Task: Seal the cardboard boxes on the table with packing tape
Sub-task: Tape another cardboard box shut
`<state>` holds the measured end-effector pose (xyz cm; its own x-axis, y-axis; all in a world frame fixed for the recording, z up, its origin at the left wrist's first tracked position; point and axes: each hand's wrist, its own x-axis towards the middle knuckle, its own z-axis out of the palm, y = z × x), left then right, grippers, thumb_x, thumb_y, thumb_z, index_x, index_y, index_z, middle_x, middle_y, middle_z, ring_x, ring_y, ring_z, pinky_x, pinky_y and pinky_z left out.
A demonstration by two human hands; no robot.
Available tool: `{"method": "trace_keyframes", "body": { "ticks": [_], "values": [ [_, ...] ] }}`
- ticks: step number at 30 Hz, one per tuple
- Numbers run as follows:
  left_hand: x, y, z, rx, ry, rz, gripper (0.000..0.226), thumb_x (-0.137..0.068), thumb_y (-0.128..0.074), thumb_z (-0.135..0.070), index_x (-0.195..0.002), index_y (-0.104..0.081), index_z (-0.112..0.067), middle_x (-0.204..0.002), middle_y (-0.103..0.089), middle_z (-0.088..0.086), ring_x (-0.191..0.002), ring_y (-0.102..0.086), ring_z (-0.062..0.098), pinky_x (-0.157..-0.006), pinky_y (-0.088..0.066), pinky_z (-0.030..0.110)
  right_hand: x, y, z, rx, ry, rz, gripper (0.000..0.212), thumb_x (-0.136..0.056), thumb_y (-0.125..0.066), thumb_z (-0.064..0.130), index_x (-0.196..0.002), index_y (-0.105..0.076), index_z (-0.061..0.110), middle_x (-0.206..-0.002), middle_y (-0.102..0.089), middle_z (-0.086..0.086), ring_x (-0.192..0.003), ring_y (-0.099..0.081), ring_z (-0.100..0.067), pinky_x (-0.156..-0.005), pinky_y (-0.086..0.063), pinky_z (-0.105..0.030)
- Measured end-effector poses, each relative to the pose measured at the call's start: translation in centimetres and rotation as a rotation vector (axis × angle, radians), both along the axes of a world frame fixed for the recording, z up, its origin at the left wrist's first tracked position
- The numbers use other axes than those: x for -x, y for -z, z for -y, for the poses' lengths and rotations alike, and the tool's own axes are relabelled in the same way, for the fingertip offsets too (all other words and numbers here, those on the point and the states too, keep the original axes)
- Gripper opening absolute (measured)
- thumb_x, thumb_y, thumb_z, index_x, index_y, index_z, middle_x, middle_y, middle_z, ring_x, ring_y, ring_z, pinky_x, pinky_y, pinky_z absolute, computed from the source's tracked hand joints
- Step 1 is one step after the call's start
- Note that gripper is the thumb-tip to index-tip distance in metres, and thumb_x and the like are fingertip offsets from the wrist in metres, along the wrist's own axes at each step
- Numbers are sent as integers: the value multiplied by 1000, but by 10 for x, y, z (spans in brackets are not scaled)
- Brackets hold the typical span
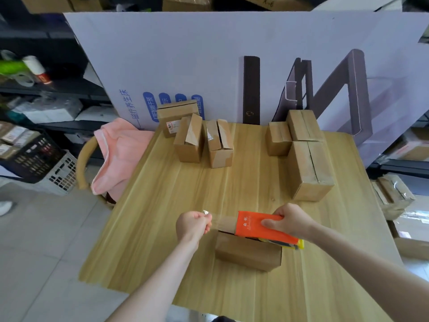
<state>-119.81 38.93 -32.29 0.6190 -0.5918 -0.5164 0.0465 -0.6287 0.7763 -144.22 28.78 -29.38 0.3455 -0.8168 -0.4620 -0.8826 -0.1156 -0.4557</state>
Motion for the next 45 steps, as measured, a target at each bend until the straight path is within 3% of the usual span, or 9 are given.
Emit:
{"method": "trace_keyframes", "body": {
  "ticks": [7,21,26,30,33,36,39,42,45],
  "values": [
    [-2,21,-1,-13,-39,-11,26,-74,-73,-20,-50,-66,-13,-51,-66,2,-43,-57,12,-57,-52,29,-10,3,3,36,-33,-86,45,-71,-63,67,-71,-70,23,-71,-68,8,-65,-65,-9,-57,-53,-29],
    [0,58,-23,-50,-90,-8,31,-76,-71,-24,-47,-65,-17,-48,-65,-1,-45,-61,13,-63,-56,33,-26,8,-2,137,-124,-218,54,-69,-58,69,-77,-71,17,-74,-68,5,-69,-64,-12,-57,-50,-26],
    [4,76,-31,-105,-109,-41,18,-77,-67,-15,-60,-71,-12,-51,-67,-2,-45,-61,10,-49,-46,21,-33,10,-6,165,-186,-264,53,-67,-55,70,-69,-67,19,-67,-64,6,-65,-62,-13,-48,-40,-23],
    [10,86,-27,-123,-121,-88,14,-79,-71,-17,-65,-71,-15,-59,-69,-1,-56,-66,17,-60,-56,29,-38,10,-8,198,-199,-295,51,-67,-54,71,-67,-65,21,-65,-61,8,-61,-59,-11,-46,-37,-22],
    [20,90,-25,-140,-39,-9,9,-80,-68,-17,-73,-73,-18,-71,-71,-3,-70,-67,17,-63,-54,29,-44,11,-12,224,-214,-328,53,-68,-53,70,-69,-66,18,-61,-58,8,-55,-55,-10,-44,-35,-21],
    [27,91,-25,-137,56,182,23,-80,-65,-18,-58,-61,-23,-59,-62,-12,-57,-56,4,-46,-33,21,-51,13,-17,254,-244,-358,53,-69,-53,69,-67,-65,18,-59,-57,7,-52,-54,-11,-43,-35,-21],
    [24,91,-25,-150,165,319,33,-82,-61,-23,-52,-50,-18,-52,-54,-8,-53,-52,11,-44,-28,25,-55,12,-19,258,-254,-367,50,-69,-54,69,-64,-61,20,-59,-57,8,-52,-54,-10,-42,-34,-21],
    [20,87,-22,-189,265,384,27,-85,-55,-29,-61,-53,-18,-62,-56,-8,-63,-55,18,-50,-36,27,-55,11,-17,243,-248,-367,52,-70,-53,70,-70,-66,19,-62,-59,7,-55,-57,-11,-44,-38,-21],
    [16,89,-26,-262,297,353,26,-91,-51,-40,-102,-62,-19,-96,-65,-5,-87,-62,20,-64,-44,27,-54,12,-18,248,-241,-367,53,-70,-53,70,-71,-67,19,-61,-59,8,-55,-56,-10,-44,-39,-21]
  ]
}}
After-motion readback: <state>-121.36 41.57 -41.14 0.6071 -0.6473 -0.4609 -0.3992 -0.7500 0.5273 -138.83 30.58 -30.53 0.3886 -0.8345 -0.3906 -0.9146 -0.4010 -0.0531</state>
